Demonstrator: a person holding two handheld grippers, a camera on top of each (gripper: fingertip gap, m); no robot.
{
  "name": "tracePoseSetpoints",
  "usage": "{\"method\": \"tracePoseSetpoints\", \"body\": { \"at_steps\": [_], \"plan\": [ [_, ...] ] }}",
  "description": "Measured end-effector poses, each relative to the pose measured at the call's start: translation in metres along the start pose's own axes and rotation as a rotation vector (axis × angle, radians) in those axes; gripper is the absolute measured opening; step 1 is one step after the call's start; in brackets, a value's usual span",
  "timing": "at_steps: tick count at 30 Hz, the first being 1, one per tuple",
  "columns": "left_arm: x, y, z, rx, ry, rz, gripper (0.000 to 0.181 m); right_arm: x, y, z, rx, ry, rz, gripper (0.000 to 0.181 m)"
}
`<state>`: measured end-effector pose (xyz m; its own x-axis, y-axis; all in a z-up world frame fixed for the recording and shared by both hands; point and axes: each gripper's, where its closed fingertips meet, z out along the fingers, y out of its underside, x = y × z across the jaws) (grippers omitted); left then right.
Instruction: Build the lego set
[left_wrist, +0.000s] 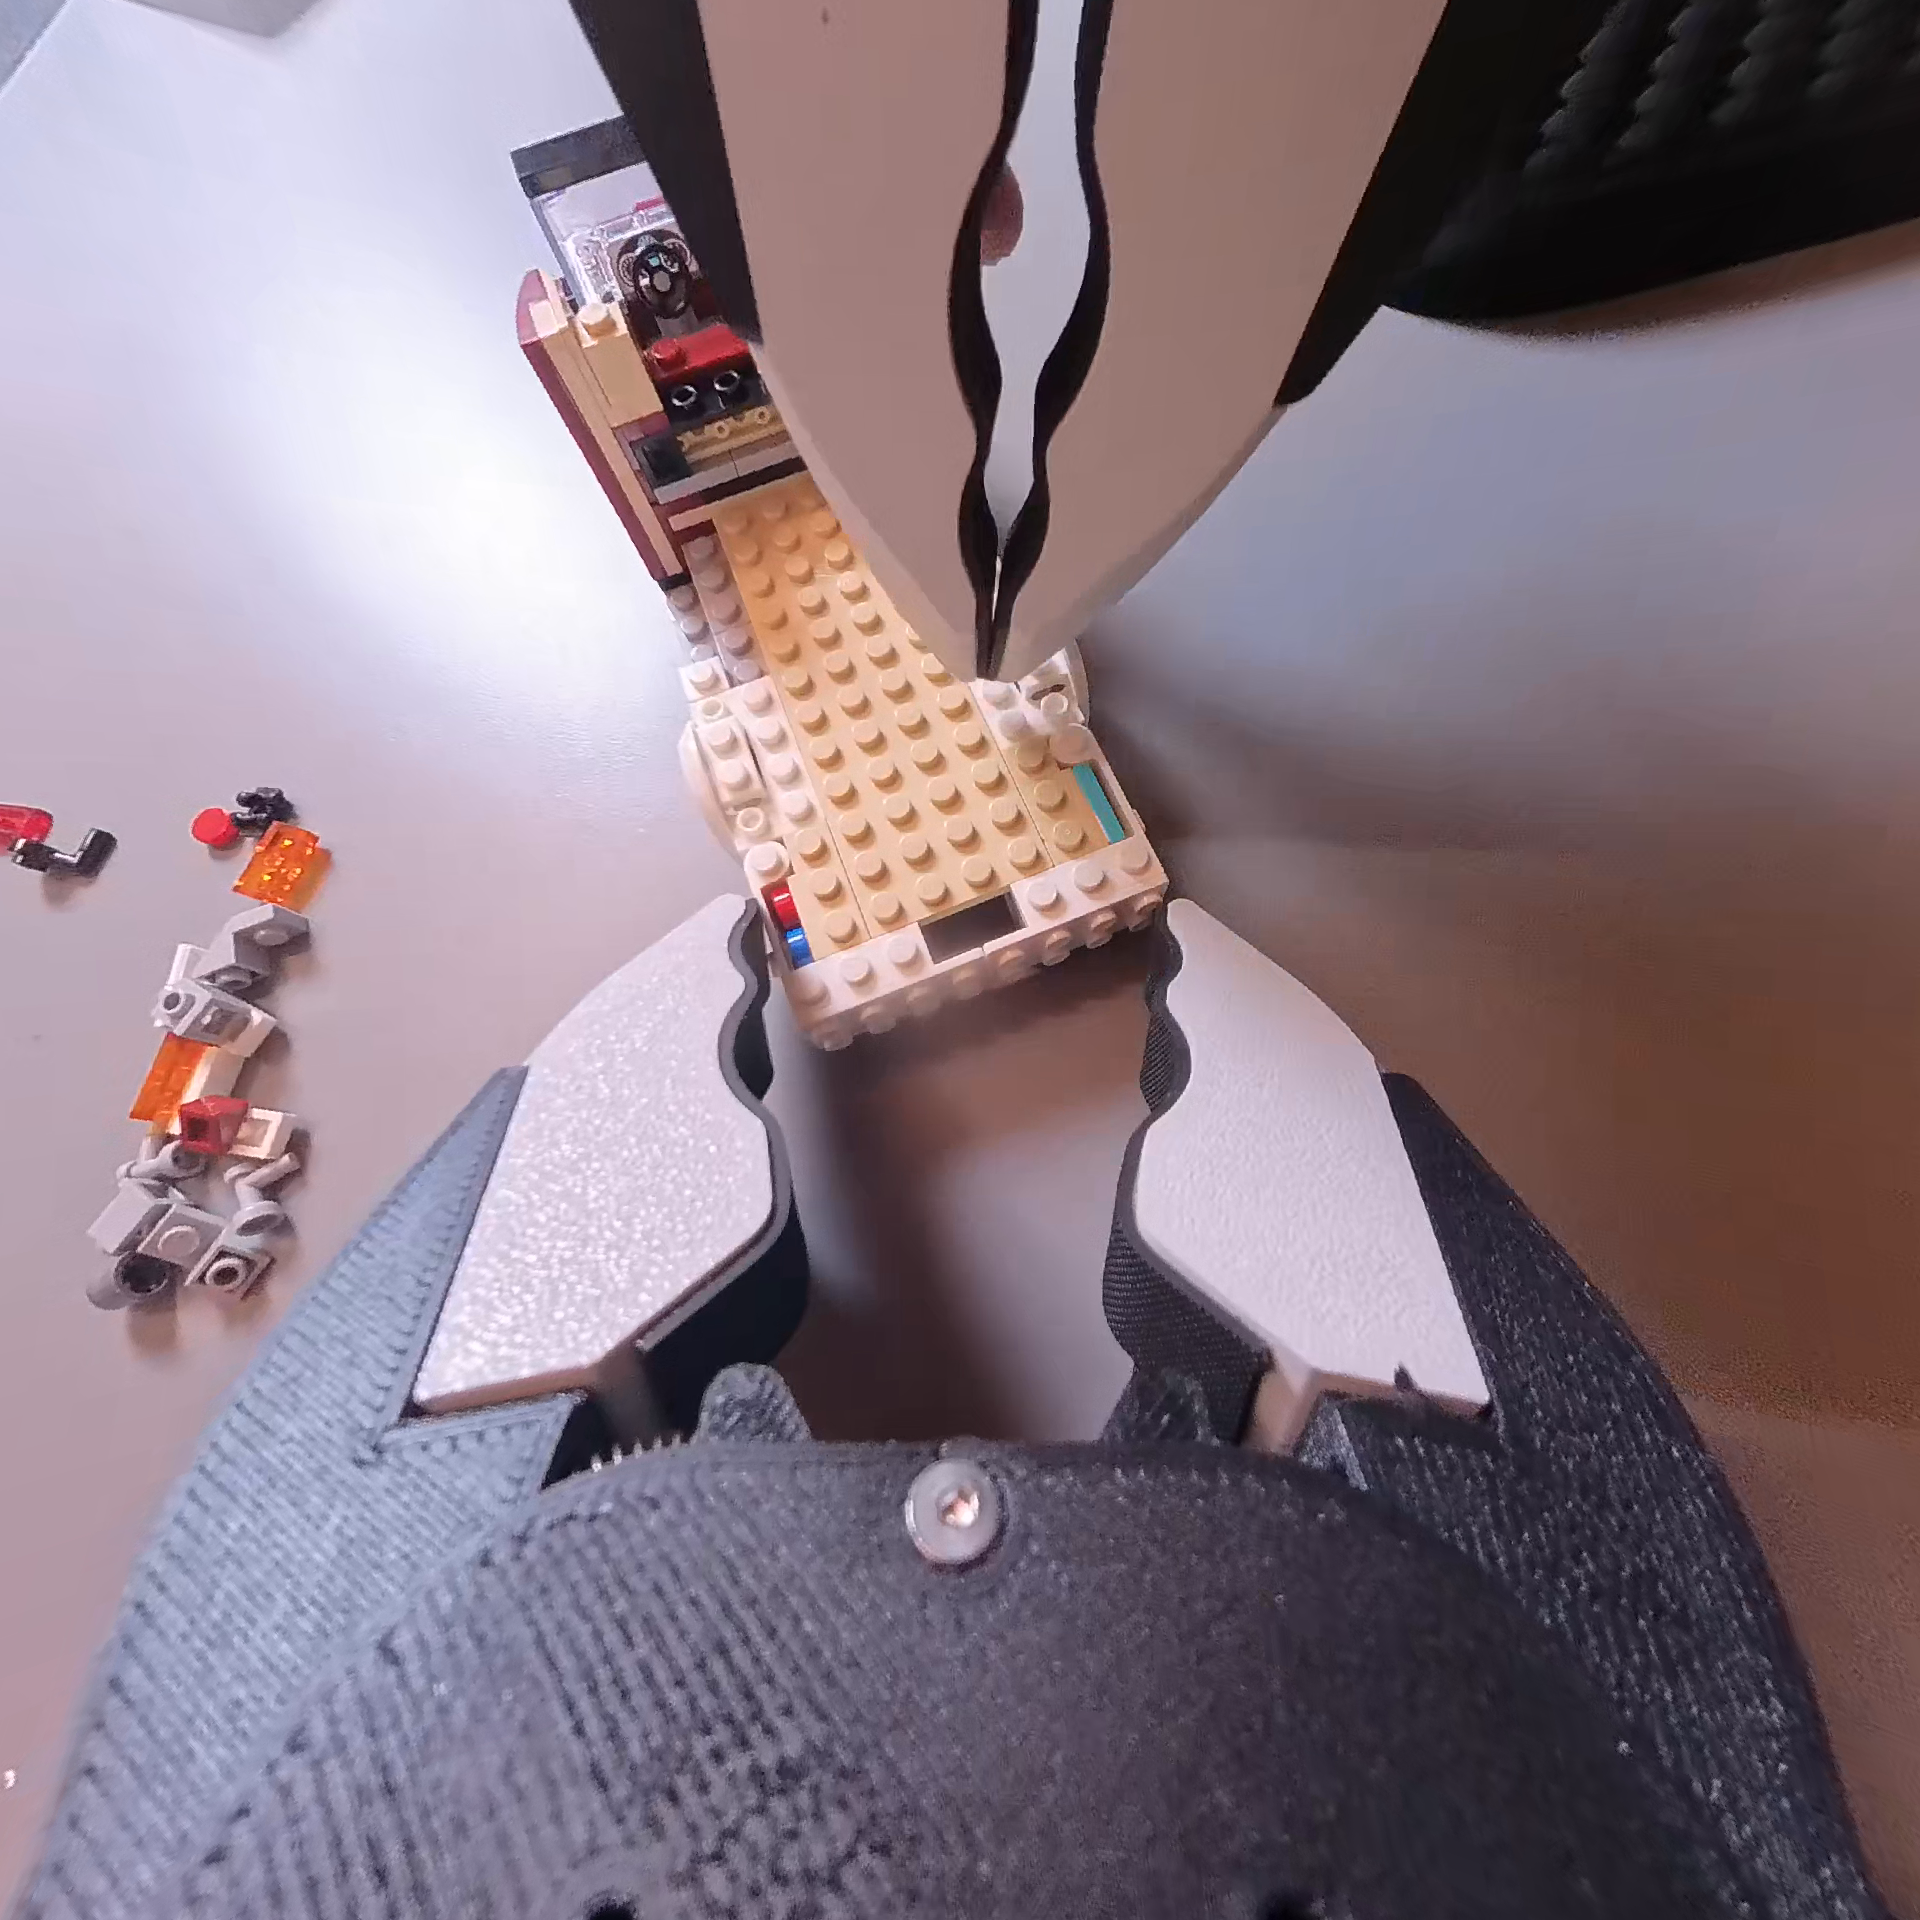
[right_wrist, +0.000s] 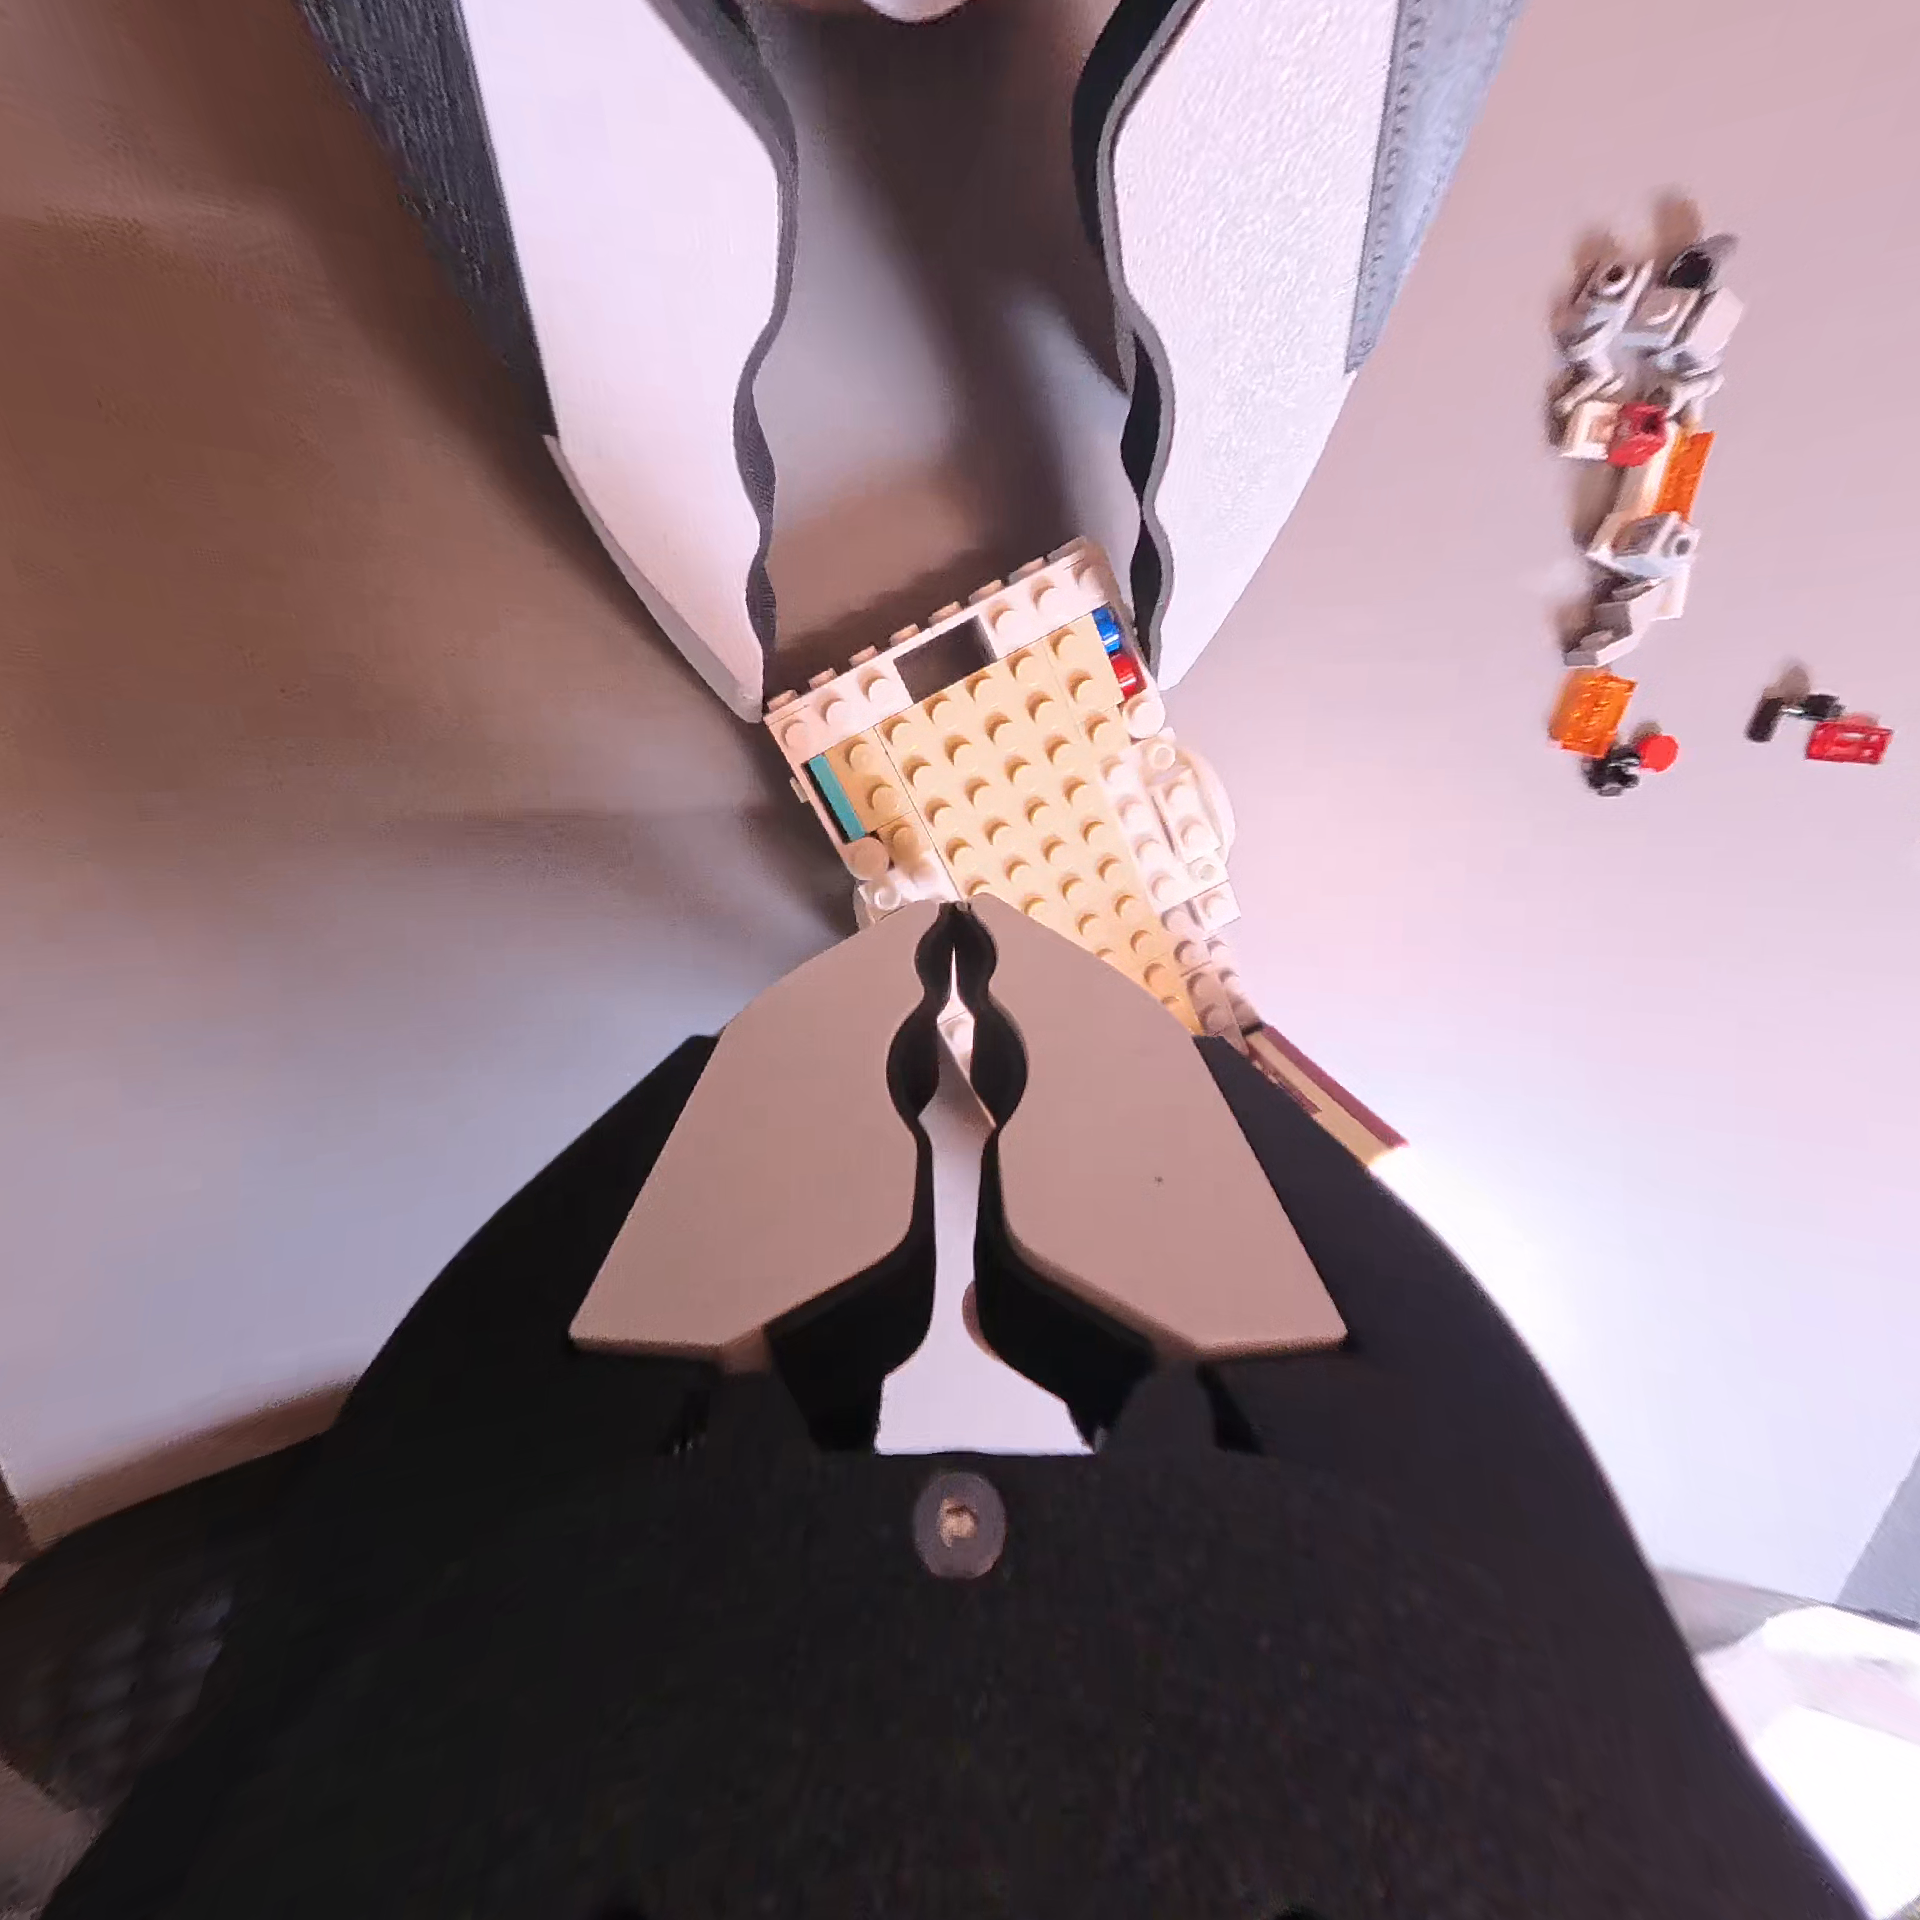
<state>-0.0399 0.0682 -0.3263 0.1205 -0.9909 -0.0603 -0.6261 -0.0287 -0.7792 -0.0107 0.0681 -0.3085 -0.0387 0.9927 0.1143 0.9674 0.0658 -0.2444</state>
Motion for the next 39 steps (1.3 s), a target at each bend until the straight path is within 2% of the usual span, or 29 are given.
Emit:
{"method": "tracePoseSetpoints", "body": {
  "at_steps": [5, 12, 17, 39],
  "plan": [
    [0.0005, 0.0001, -0.0002, 0.0, 0.003, 0.001, 0.07, 0.0002, 0.0027, 0.0046, -0.08, -0.026, 0.031, 0.0],
    [0.001, 0.002, -0.0016, -0.005, 0.005, -0.012, 0.07, -0.0043, -0.0024, 0.0064, -0.054, -0.086, 0.089, 0.0],
    [0.0, 0.0047, -0.0057, -0.002, -0.002, -0.016, 0.056, -0.0045, -0.0019, 0.0065, -0.063, -0.073, 0.086, 0.0],
    [0.0021, 0.0049, -0.0053, -0.003, -0.001, -0.016, 0.06, -0.006, -0.003, 0.0073, -0.079, -0.032, 0.109, 0.0]
  ]
}}
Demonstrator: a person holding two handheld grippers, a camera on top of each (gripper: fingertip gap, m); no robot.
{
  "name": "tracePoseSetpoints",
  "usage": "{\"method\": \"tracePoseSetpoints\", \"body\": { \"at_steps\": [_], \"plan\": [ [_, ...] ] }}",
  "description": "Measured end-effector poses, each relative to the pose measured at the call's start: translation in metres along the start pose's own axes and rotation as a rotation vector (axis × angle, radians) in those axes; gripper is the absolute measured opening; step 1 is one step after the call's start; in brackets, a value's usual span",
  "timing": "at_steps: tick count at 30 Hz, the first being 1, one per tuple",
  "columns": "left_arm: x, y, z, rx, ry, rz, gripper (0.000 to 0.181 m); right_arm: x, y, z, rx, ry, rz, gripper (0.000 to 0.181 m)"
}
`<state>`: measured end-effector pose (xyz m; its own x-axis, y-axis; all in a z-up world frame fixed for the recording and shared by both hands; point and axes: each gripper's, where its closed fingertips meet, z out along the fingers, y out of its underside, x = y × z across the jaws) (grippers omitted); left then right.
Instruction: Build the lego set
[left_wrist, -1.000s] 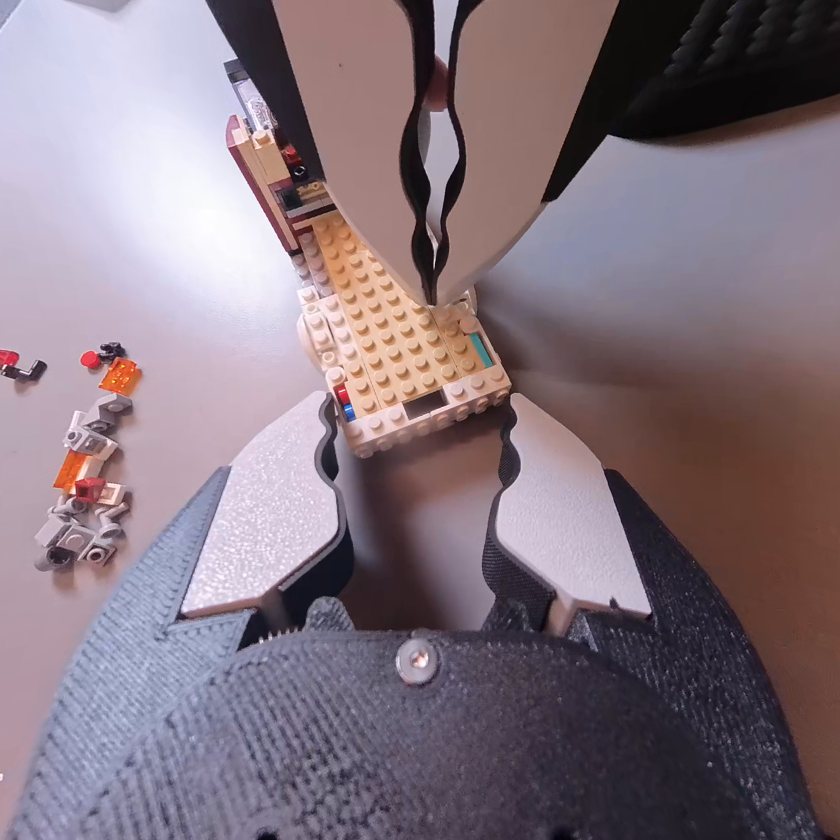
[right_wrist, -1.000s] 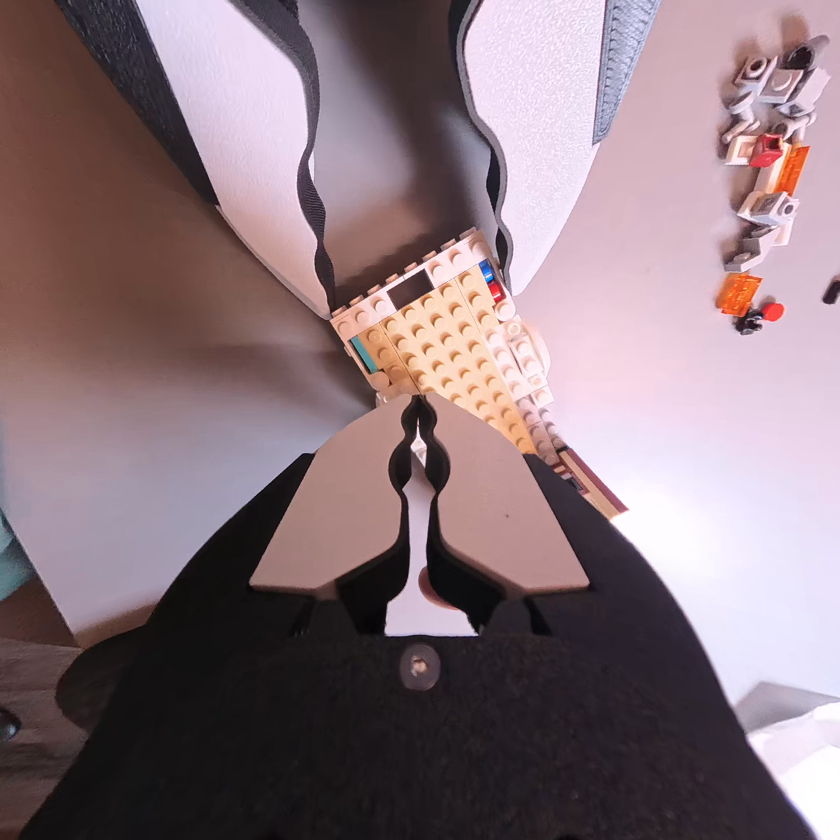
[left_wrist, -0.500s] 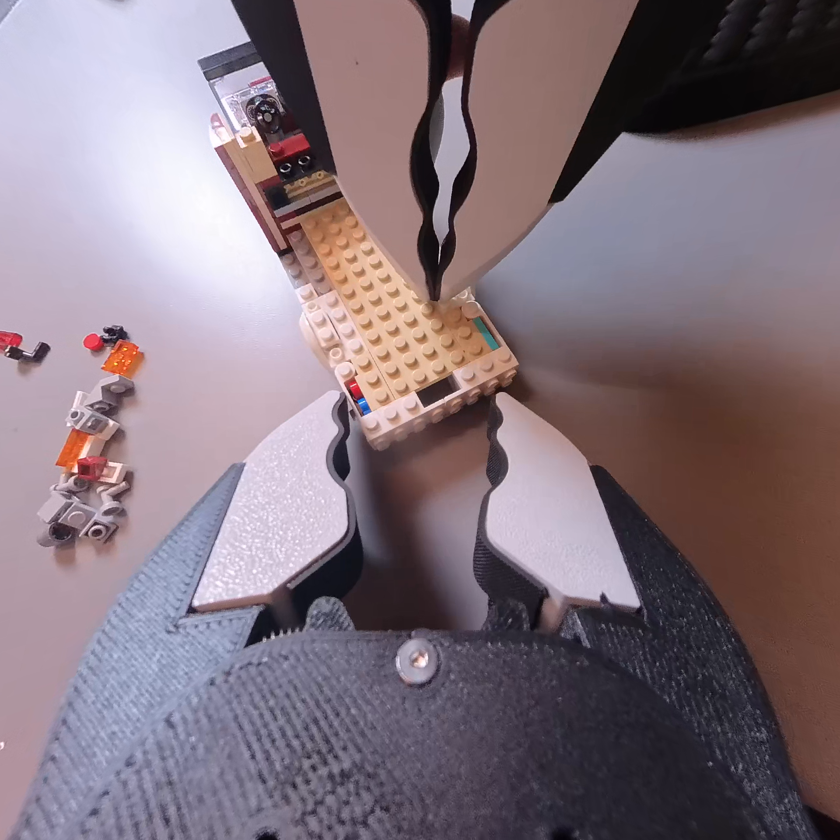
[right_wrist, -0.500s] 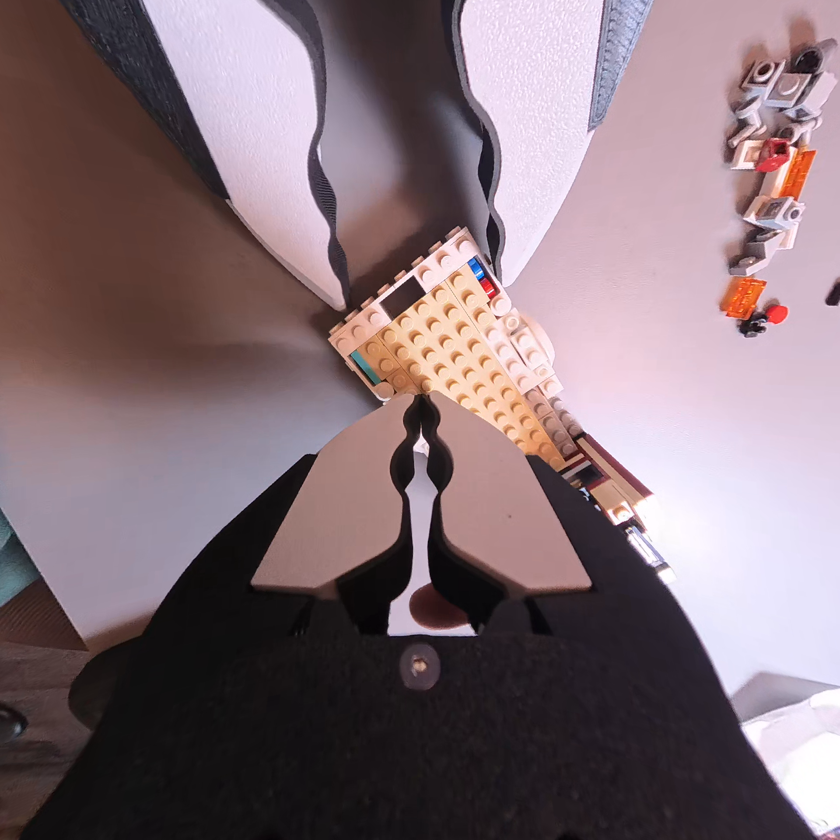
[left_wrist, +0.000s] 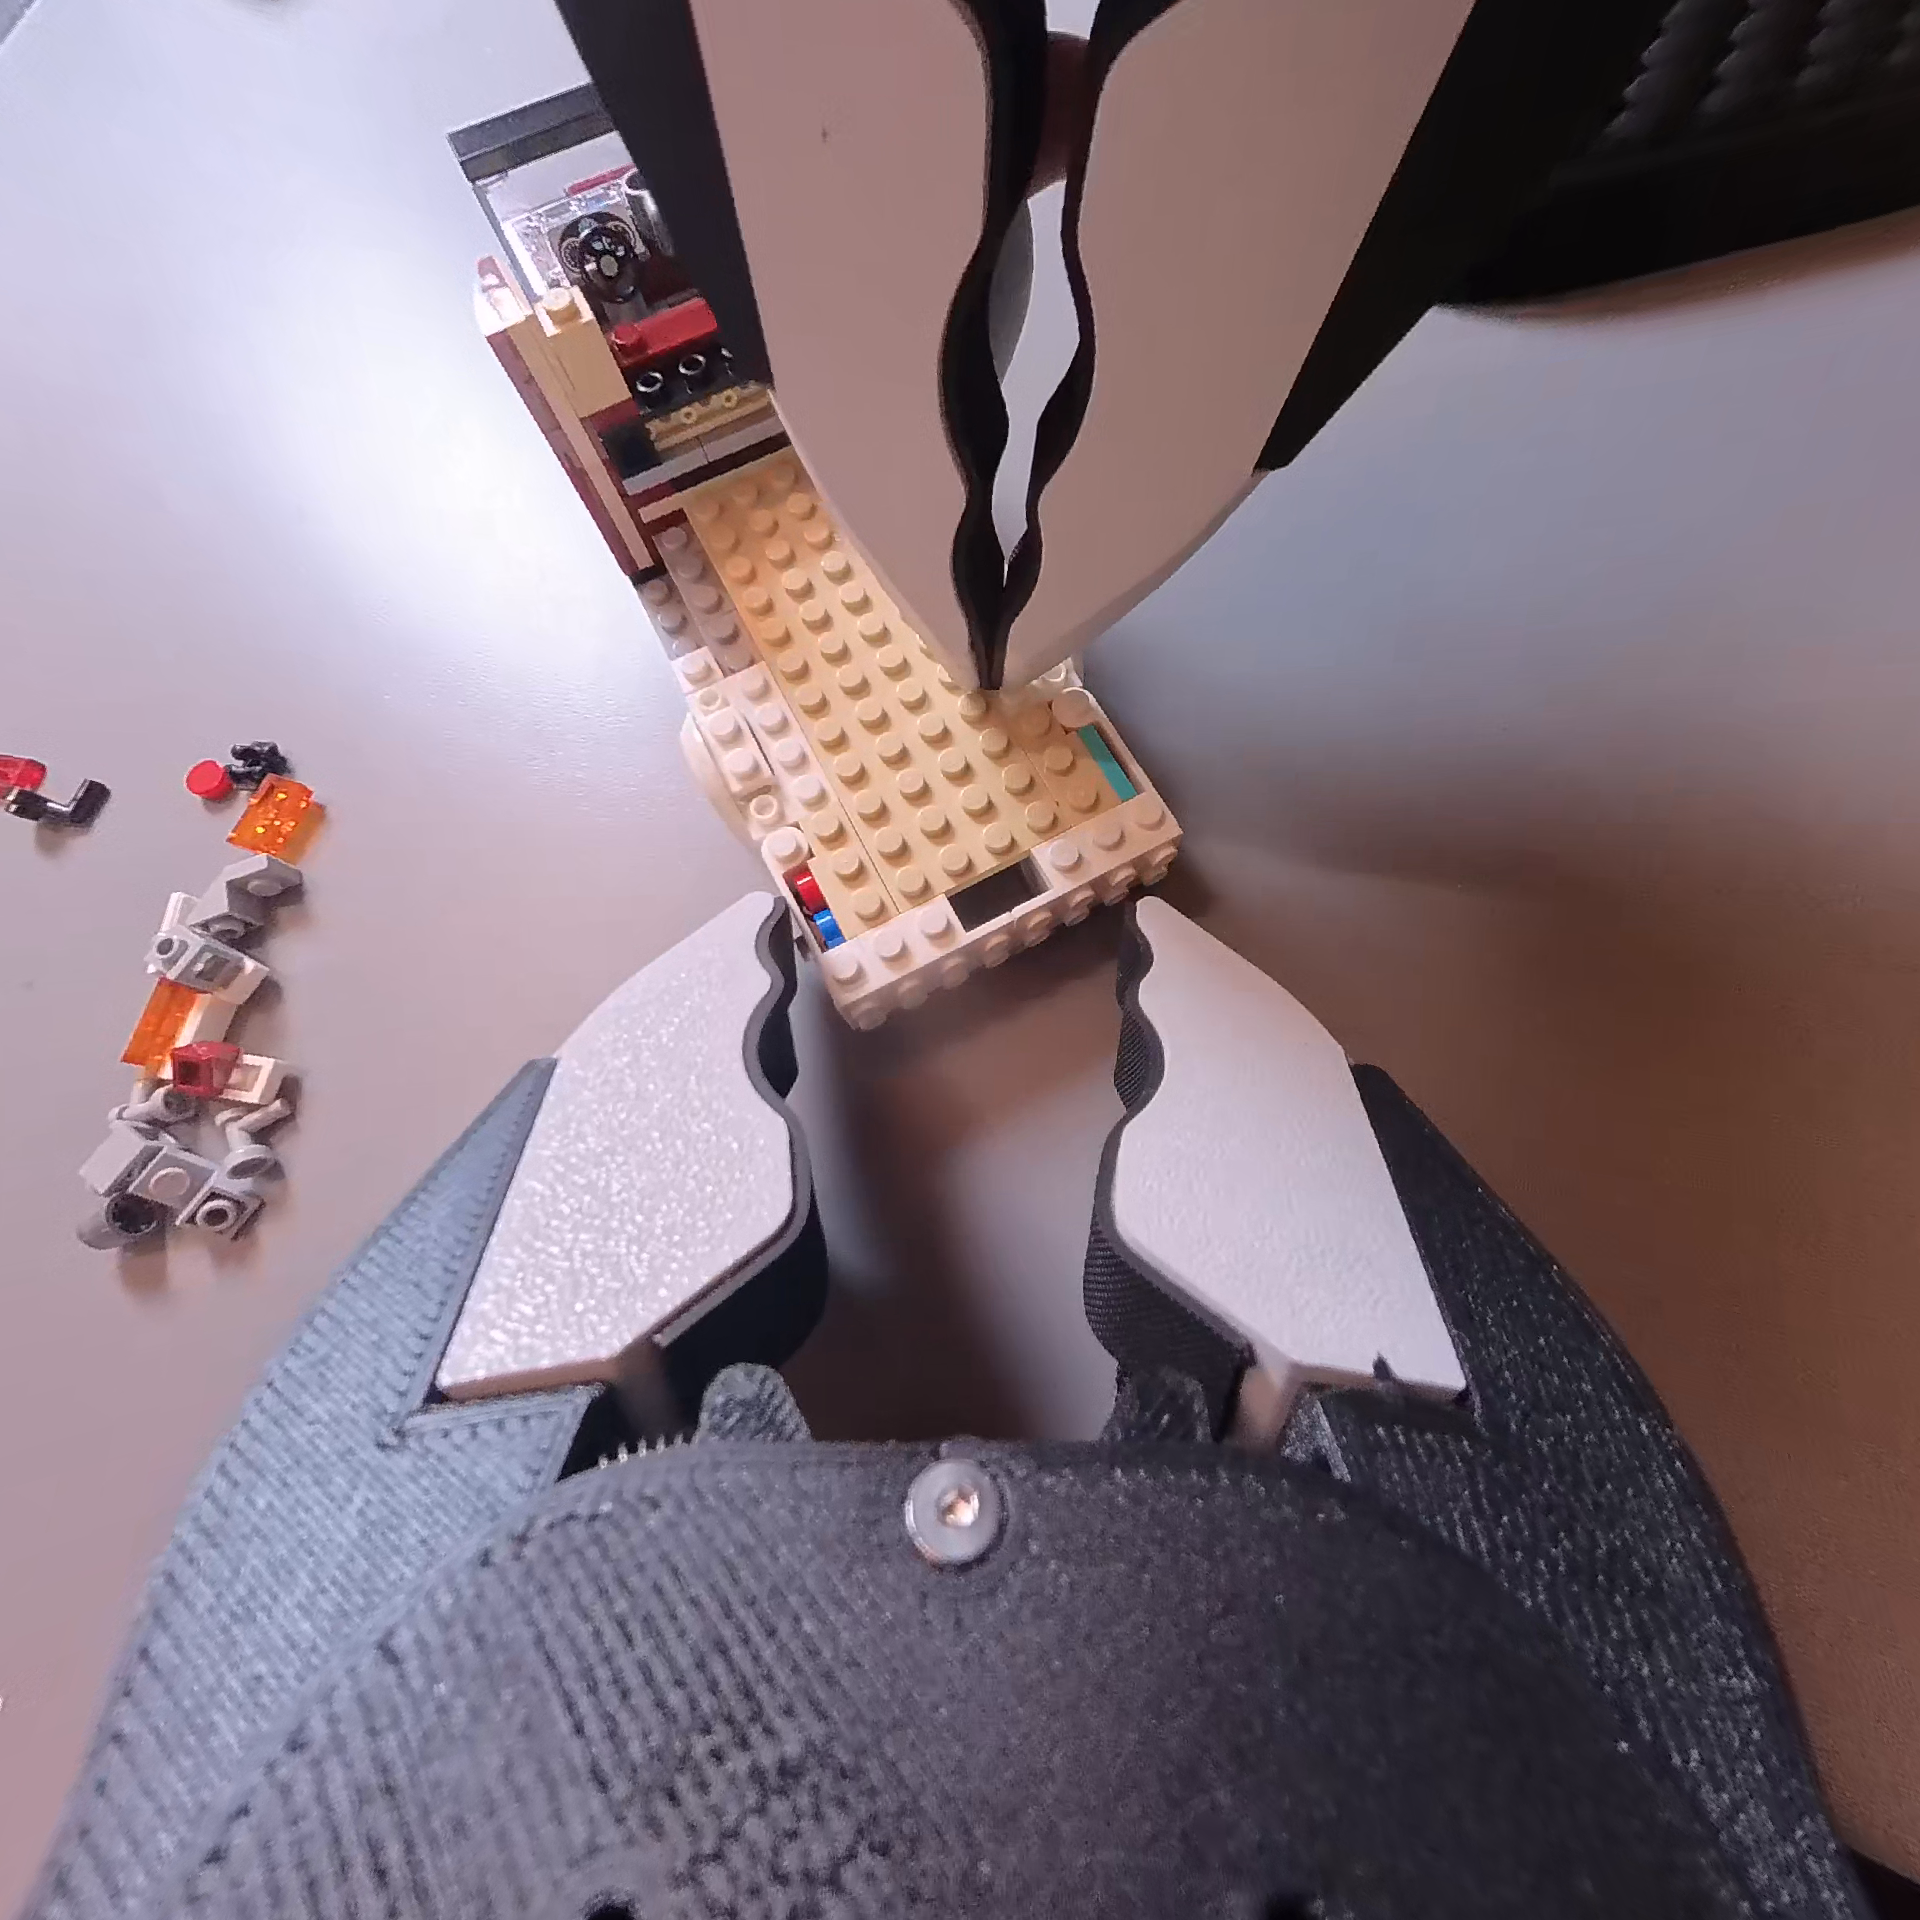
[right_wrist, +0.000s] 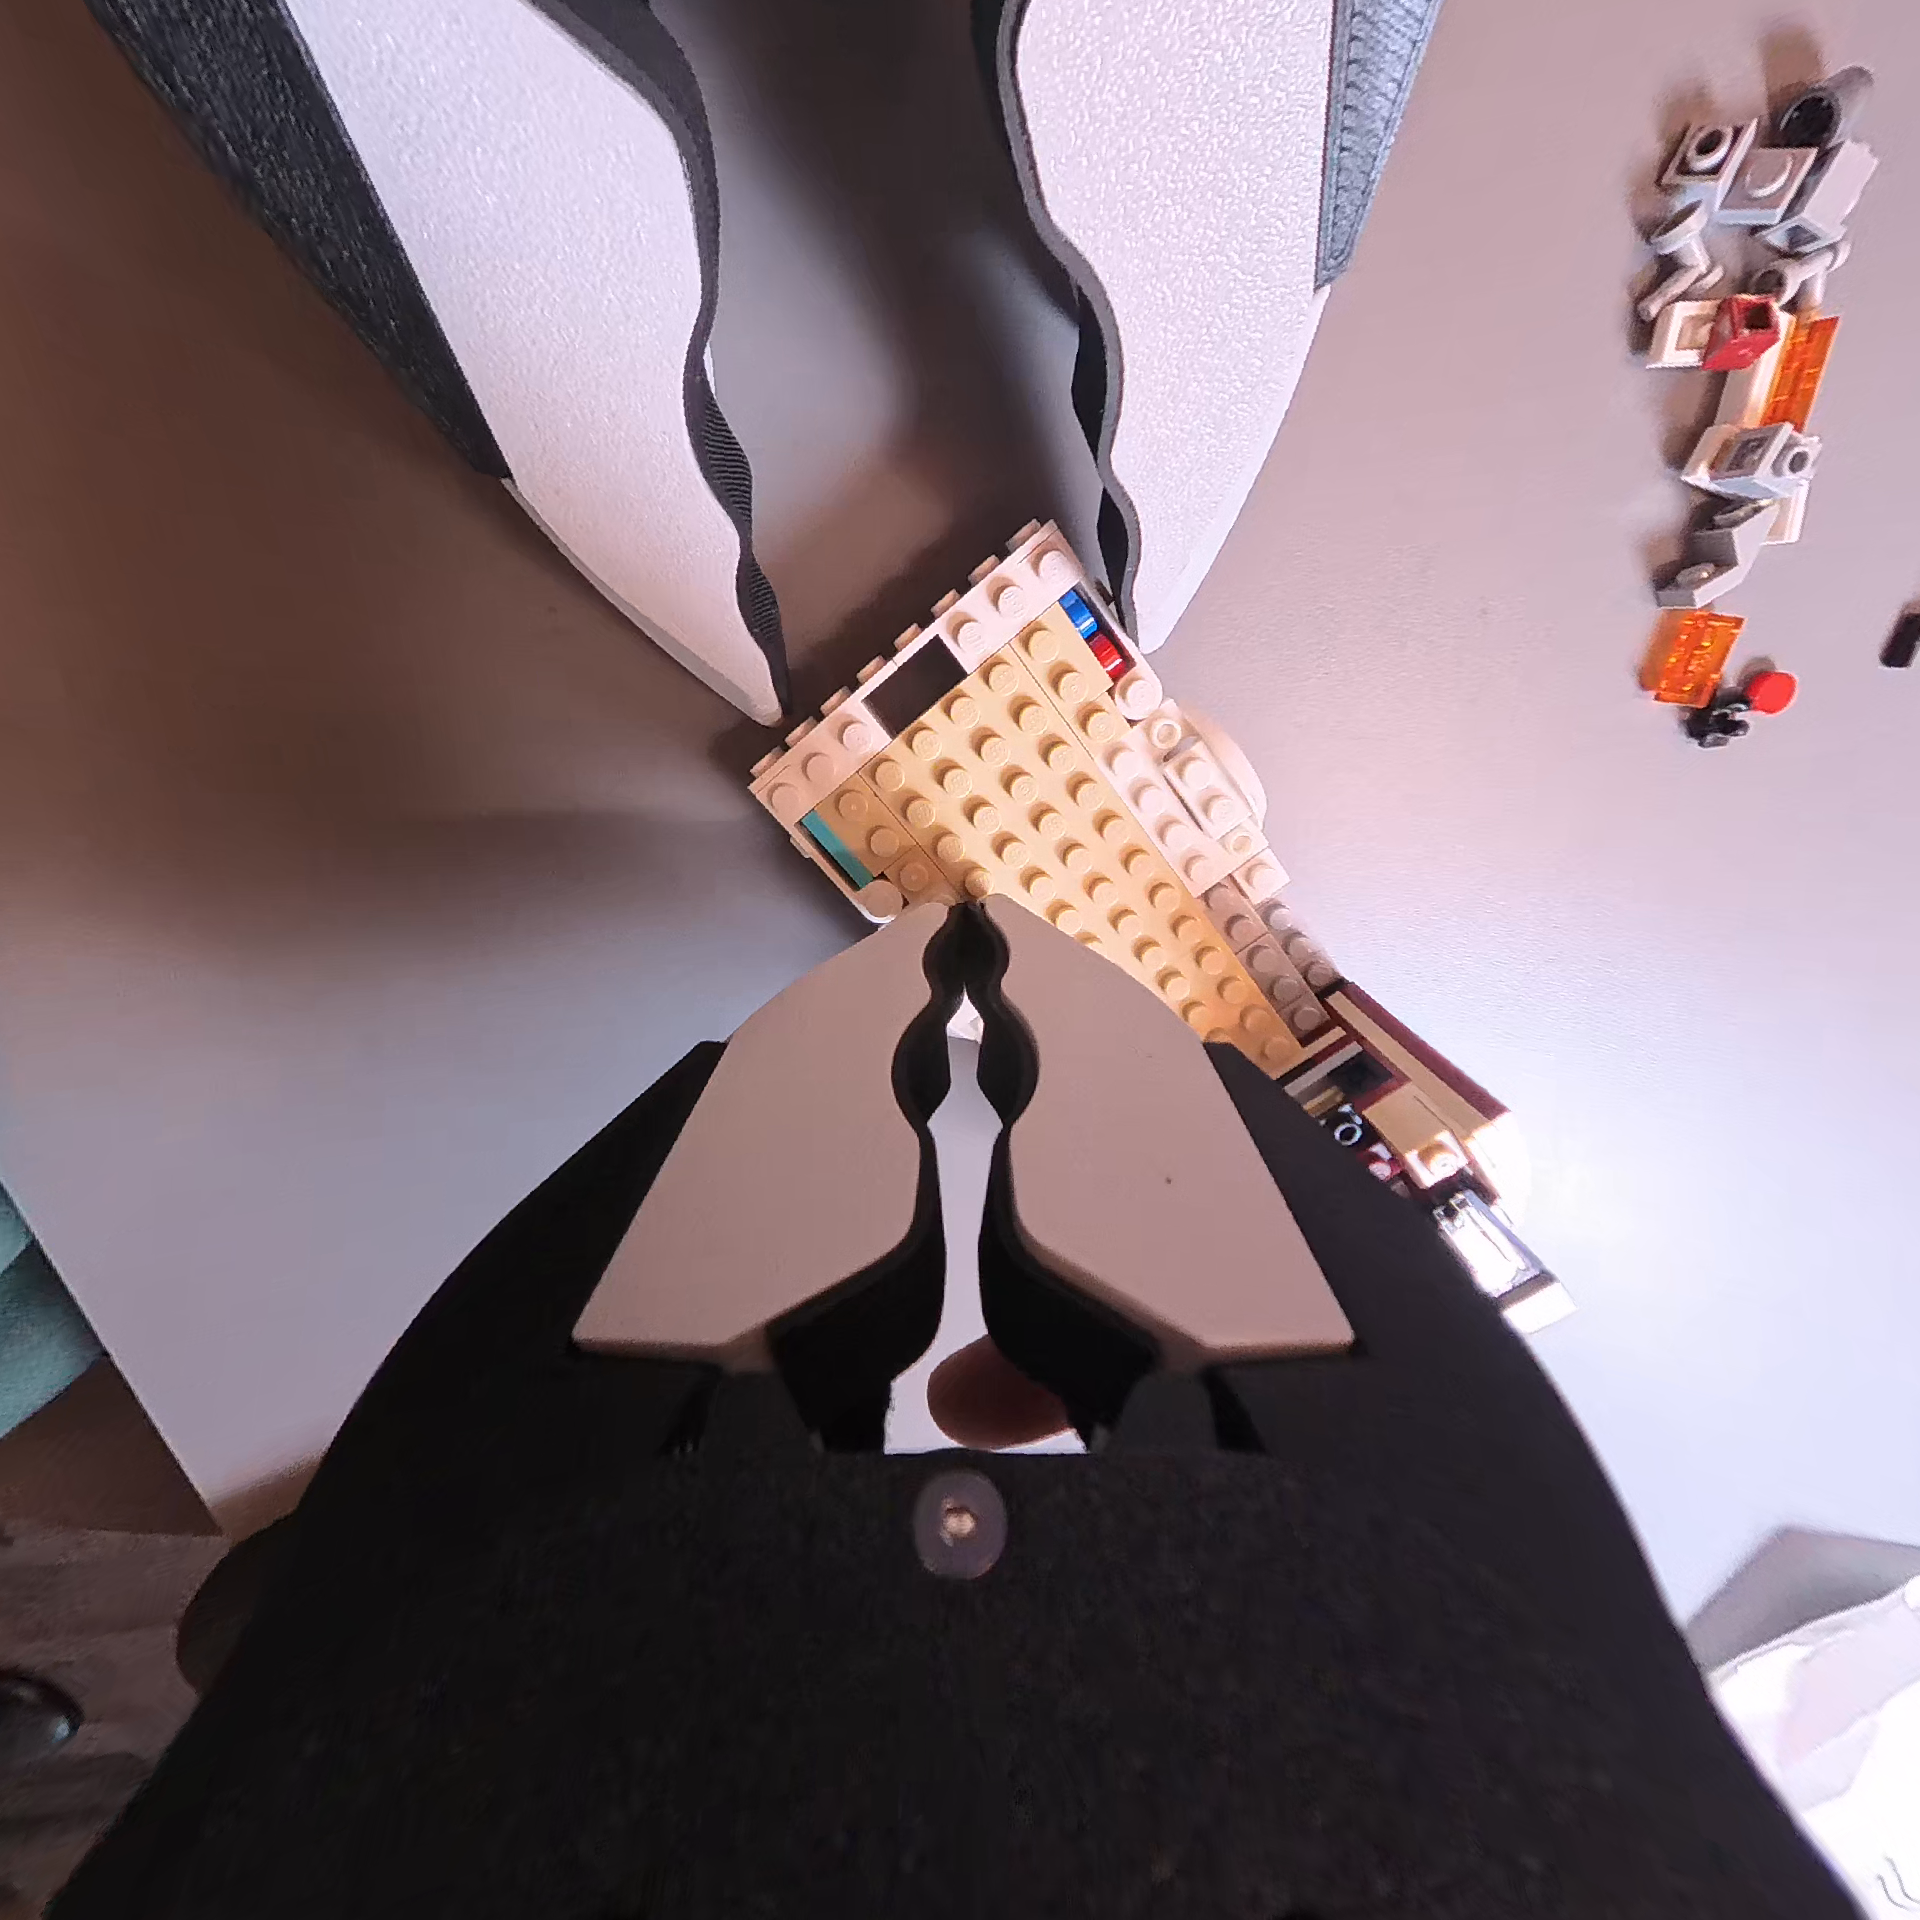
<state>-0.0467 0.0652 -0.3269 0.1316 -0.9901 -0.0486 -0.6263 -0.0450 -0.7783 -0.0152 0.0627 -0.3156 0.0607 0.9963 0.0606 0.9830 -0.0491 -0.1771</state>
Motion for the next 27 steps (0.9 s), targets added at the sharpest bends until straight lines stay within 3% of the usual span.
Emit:
{"method": "tracePoseSetpoints", "body": {
  "at_steps": [5, 9, 12, 15, 18, 27],
  "plan": [
    [0.0, 0.0, -0.001, 0.003, -0.006, 0.002, 0.055, 0.003, 0.002, -0.002, 0.058, 0.037, 0.037, 0.0],
    [0.002, -0.001, -0.002, 0.016, -0.012, 0.037, 0.051, 0.009, -0.003, -0.036, 0.206, 0.048, 0.166, 0.0],
    [0.011, -0.003, -0.002, 0.022, 0.024, 0.074, 0.039, 0.007, 0.006, -0.043, 0.232, 0.071, 0.245, 0.0],
    [0.039, -0.007, -0.001, 0.05, 0.118, 0.213, 0.027, 0.0, 0.018, -0.038, 0.229, 0.098, 0.313, 0.0],
    [0.051, -0.011, -0.001, 0.069, 0.076, 0.363, 0.026, -0.01, 0.032, -0.03, 0.212, 0.089, 0.391, 0.0],
    [0.043, -0.014, 0.01, 0.026, 0.126, 0.191, 0.034, -0.014, 0.048, -0.021, 0.228, 0.135, 0.446, 0.0]
  ]
}}
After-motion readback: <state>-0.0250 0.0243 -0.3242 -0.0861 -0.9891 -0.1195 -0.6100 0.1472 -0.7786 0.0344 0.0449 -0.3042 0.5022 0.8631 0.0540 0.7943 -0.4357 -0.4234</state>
